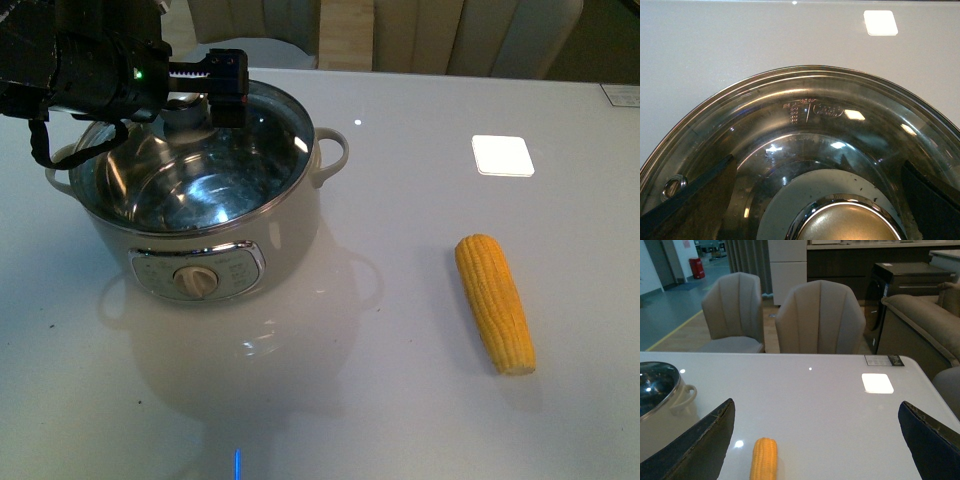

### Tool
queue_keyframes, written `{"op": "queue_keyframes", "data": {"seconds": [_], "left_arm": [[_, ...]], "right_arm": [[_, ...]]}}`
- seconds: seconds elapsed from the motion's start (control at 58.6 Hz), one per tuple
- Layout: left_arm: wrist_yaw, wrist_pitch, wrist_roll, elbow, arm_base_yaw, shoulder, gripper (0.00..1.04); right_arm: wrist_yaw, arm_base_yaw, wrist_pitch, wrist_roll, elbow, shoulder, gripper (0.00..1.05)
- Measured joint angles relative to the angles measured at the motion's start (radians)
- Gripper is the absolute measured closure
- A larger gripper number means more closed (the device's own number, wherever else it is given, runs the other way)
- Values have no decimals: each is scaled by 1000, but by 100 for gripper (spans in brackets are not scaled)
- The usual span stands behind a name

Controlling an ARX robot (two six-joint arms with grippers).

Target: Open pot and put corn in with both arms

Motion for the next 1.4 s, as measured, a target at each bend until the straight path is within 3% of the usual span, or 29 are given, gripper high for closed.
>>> {"op": "queue_keyframes", "data": {"seconds": [0.136,0.426,1.398], "left_arm": [[-2,0,0,0,0,0,16],[-12,18,-2,0,-14,0,62],[-71,-61,-13,26,-16,-85,63]], "right_arm": [[0,0,0,0,0,0,9],[0,0,0,0,0,0,9],[0,0,0,0,0,0,9]]}}
